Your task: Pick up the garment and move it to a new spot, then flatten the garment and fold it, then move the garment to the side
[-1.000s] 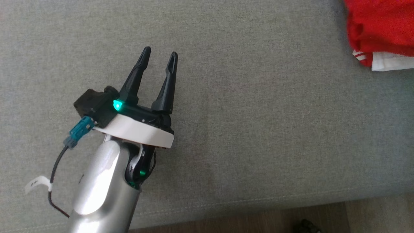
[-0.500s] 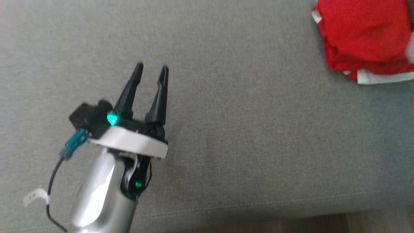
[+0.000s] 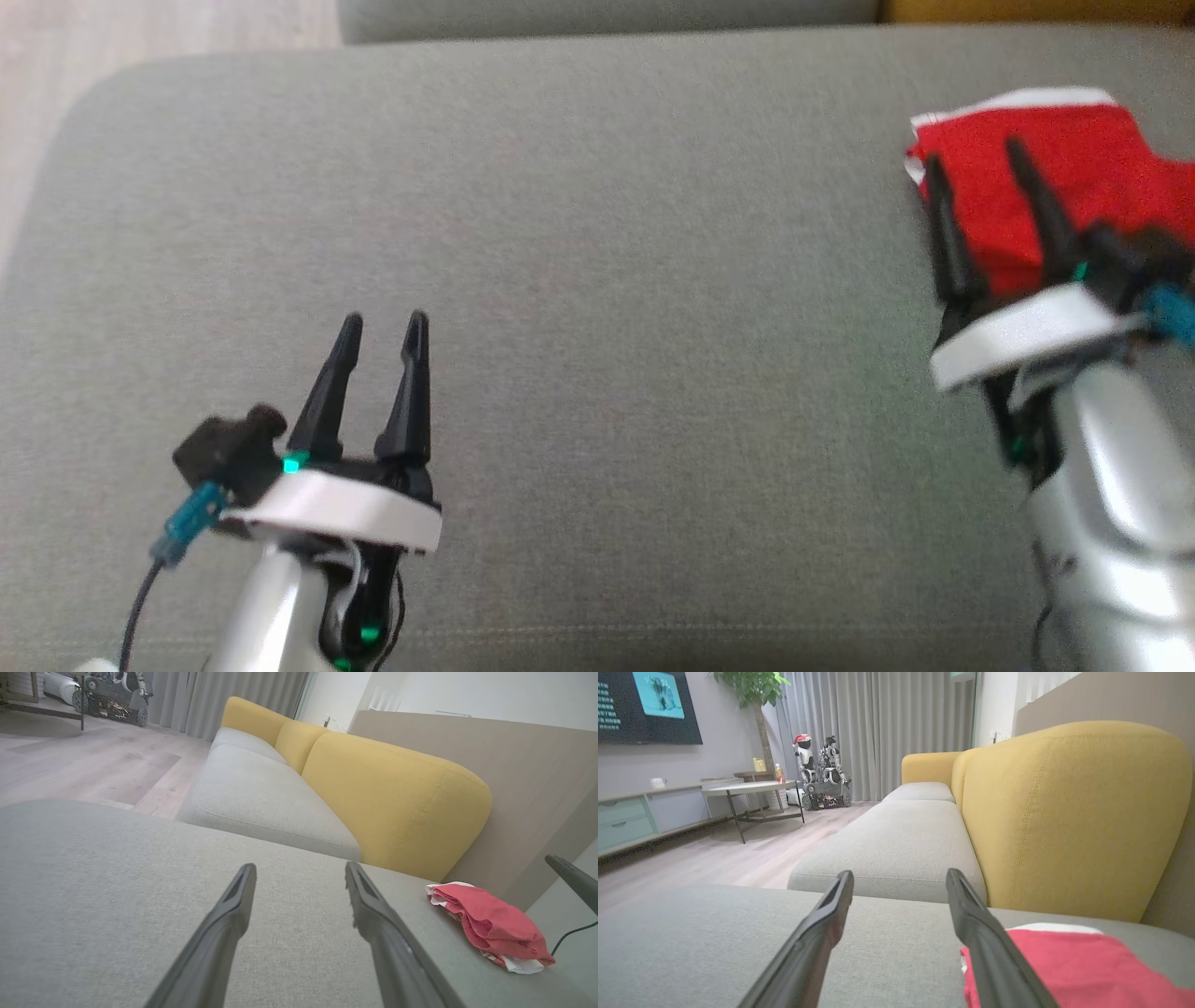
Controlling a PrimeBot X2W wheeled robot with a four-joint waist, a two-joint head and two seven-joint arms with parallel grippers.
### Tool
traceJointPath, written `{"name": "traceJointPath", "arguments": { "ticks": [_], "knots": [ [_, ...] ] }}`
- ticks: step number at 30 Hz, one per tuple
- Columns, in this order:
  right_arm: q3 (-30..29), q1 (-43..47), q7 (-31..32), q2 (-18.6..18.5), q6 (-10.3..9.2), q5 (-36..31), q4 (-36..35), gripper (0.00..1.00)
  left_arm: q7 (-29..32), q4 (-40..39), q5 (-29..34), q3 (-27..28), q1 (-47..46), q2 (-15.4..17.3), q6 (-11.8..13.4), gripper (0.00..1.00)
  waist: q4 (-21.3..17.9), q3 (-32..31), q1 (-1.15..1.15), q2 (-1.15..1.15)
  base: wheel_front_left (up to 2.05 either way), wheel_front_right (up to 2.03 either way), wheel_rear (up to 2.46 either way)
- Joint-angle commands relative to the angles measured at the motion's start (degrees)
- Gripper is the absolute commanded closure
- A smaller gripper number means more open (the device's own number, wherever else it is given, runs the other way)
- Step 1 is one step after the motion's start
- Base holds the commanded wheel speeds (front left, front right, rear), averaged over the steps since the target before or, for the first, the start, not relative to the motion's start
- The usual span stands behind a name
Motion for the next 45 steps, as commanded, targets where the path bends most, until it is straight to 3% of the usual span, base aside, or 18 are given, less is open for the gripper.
{"name": "traceJointPath", "arguments": {
  "ticks": [1, 7, 13, 30, 45],
  "knots": [
    [-0.1, 0.4, -1.0, 0.9, -0.05, 0.0, -2.2, 0.00, -0.3, -1.8, 0.6, 2.2, -0.8, 0.4, 0.3, 0.00, 1.6, -2.0, 0.00, 0.00, 0.00, 0.00, 0.00],
    [-4.5, 8.8, -3.9, 7.1, -0.05, -3.0, -2.9, 0.00, -0.3, -1.9, 1.8, 3.1, 2.6, 0.4, 0.2, 0.00, 2.5, -4.5, 0.00, 0.00, 0.00, 0.00, 0.00],
    [-6.1, 15.2, -4.7, 9.6, -0.05, -7.0, -4.0, 0.00, -0.3, -0.9, 4.5, 3.3, 5.7, 0.4, 0.5, 0.00, 2.4, -6.6, 0.00, 0.00, 0.00, 0.00, 0.00],
    [-5.6, 19.6, -4.8, 10.1, -0.05, -6.1, -8.6, 0.00, -0.3, -5.3, 7.1, 3.9, 8.1, 0.4, 4.6, 0.00, 2.0, -7.5, 0.00, 0.00, 0.00, 0.00, 0.00],
    [-5.4, 19.5, -4.8, 10.1, -0.05, -5.7, -8.6, 0.00, -0.3, -3.3, 3.7, 5.2, 8.5, 0.4, 2.3, 0.00, 1.5, -7.5, 0.00, 0.00, 0.00, 0.00, 0.00]
  ]
}}
